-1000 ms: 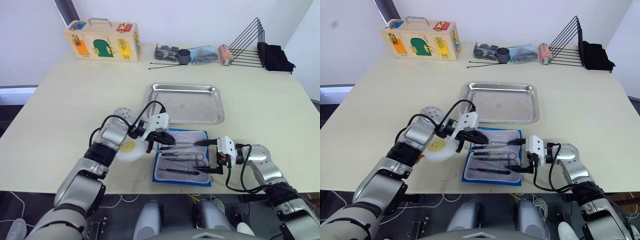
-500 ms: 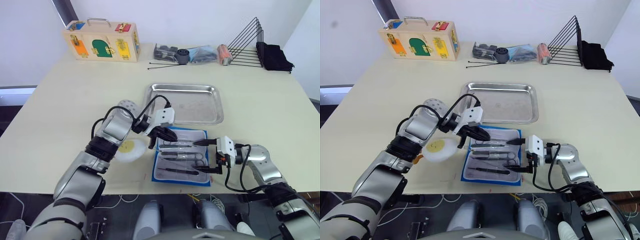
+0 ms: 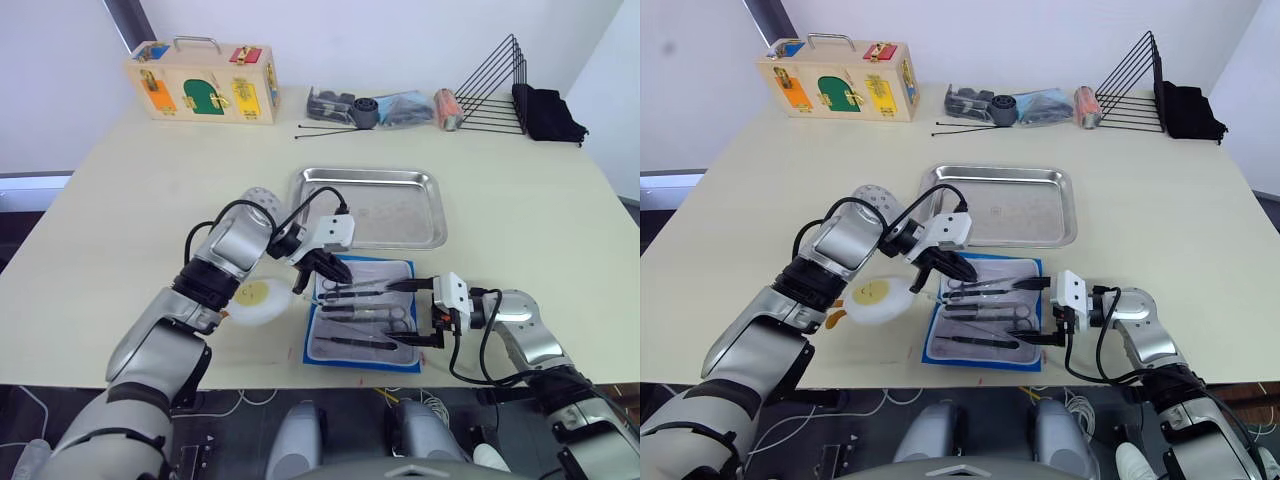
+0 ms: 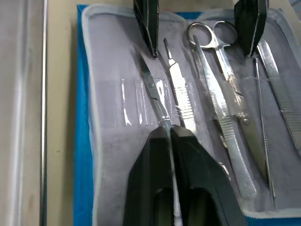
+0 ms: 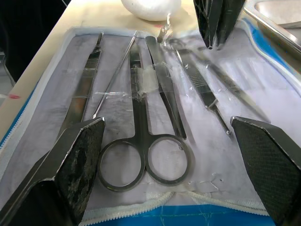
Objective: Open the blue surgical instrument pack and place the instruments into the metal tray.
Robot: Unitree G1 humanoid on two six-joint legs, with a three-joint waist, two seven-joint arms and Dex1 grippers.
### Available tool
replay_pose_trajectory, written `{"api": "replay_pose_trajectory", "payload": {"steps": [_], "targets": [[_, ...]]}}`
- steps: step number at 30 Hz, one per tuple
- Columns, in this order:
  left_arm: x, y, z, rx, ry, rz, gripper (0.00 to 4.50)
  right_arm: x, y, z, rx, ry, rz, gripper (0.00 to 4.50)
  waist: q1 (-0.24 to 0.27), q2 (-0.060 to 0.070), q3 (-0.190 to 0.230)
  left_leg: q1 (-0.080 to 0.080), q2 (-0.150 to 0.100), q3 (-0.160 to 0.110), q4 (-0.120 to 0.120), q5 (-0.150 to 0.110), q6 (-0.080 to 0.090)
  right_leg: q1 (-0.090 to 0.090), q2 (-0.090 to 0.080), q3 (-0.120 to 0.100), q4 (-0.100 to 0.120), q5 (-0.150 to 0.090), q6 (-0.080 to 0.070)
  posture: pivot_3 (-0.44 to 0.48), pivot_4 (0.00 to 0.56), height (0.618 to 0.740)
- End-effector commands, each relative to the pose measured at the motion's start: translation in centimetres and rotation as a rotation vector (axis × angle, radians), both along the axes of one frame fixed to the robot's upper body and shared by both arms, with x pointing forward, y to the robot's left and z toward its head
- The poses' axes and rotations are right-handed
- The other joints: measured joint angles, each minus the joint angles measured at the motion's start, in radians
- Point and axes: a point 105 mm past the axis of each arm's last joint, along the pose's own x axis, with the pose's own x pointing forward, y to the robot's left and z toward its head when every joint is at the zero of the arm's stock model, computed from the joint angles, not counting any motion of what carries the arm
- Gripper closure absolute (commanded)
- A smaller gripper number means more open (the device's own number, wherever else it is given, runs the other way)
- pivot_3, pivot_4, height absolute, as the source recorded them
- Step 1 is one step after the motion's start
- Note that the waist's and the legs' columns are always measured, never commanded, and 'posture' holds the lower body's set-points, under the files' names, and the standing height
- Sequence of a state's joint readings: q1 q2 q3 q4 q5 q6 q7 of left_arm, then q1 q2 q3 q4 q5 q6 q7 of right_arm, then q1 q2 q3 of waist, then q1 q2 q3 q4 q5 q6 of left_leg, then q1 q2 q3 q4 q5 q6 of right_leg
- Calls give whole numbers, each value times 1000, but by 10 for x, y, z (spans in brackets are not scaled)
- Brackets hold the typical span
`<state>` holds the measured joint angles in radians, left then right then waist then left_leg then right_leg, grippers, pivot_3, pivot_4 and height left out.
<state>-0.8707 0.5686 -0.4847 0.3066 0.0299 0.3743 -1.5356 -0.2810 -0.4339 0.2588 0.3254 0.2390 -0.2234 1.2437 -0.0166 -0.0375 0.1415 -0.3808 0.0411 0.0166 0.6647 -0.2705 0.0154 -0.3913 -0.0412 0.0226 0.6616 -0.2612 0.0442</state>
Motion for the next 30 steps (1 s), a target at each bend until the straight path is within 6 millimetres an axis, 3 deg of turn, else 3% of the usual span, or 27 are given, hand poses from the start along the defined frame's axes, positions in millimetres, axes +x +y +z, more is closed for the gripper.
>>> {"api": "replay_pose_trajectory", "payload": {"steps": [1, 8, 14, 25, 30], "targets": [[0, -1, 10, 24, -18, -27, 4437, -21, -3, -45, -101, 171, -6, 0, 0, 0, 0, 0, 0, 0, 0, 0, 0, 0, 0, 0, 0, 0, 0, 0, 150, 740], [-1, -3, 12, 16, -28, -39, 4437, -22, -1, -45, -97, 172, -8, 0, -1, 0, 0, 0, 0, 0, 0, 0, 0, 0, 0, 0, 0, 0, 0, 0, 150, 740], [5, -8, 18, -125, -59, 3, 4437, -22, 0, -45, -90, 172, -12, 0, -2, 0, 0, 0, 0, 0, 0, 0, 0, 0, 0, 0, 0, 0, 0, 0, 150, 740], [4, 18, 9, -240, -68, 37, 4437, -22, 1, -45, -86, 175, -15, 0, -4, 0, 0, 0, 1, 0, 0, 0, 0, 0, 0, 0, 0, 0, 0, 0, 150, 740], [6, 20, 2, -247, -69, 48, 4437, -21, 2, -45, -83, 172, -14, 0, -4, 0, 0, 1, 1, 0, 0, 0, 0, 0, 1, 0, 0, 0, 0, 0, 150, 740]]}}
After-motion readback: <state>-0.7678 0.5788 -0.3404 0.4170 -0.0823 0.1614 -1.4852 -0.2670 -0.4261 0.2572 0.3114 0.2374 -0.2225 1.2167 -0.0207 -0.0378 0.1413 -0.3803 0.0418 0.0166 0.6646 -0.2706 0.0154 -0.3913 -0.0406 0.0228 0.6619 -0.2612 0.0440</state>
